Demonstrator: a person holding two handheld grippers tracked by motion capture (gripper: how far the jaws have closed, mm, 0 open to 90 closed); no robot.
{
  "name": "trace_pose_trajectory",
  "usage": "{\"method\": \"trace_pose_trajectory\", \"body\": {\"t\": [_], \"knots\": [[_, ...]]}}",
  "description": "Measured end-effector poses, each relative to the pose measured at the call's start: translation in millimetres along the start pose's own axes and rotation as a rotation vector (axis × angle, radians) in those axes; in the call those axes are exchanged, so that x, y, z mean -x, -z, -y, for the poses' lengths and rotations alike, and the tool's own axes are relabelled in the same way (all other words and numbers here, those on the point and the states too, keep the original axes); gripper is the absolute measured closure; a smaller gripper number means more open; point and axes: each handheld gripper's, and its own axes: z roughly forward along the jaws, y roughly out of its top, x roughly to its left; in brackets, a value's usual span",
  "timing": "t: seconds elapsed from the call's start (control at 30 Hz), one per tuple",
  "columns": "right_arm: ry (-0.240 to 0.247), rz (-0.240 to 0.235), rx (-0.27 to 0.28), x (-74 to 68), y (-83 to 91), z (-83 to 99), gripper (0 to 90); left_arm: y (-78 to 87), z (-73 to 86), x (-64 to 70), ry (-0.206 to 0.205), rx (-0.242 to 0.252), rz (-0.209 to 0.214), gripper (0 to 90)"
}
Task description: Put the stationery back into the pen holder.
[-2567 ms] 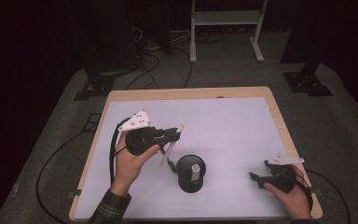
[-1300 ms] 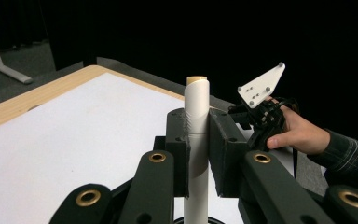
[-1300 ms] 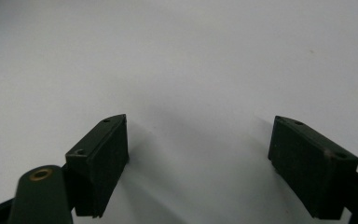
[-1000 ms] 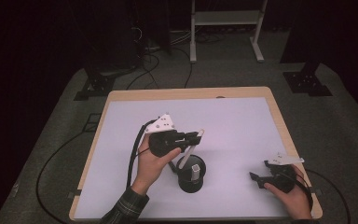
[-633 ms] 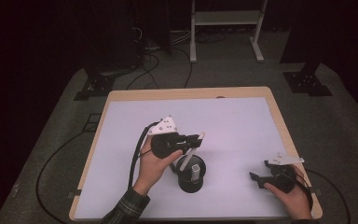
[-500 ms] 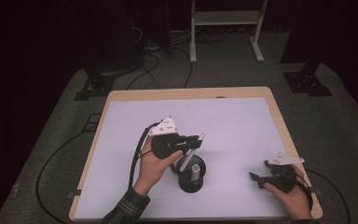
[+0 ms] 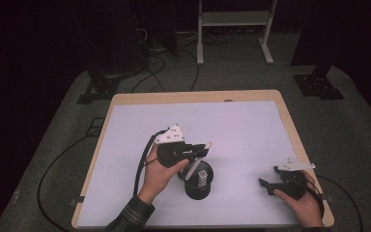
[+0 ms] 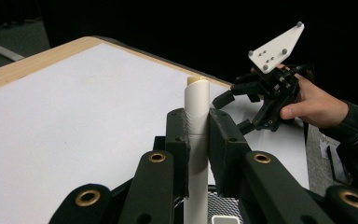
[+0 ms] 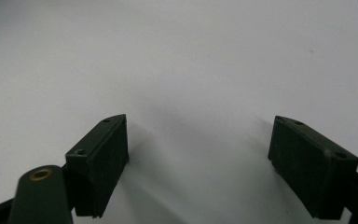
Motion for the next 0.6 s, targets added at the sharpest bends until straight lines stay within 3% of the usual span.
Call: {"method": "trace_pose_trajectory", "body": {"t": [0.6], "knots": [[0.000,0.000,0.000,0.0,0.0,0.0,18.8,-9.1,16.9,3.1,-0.002,-0.059,0.016,78.7]]}}
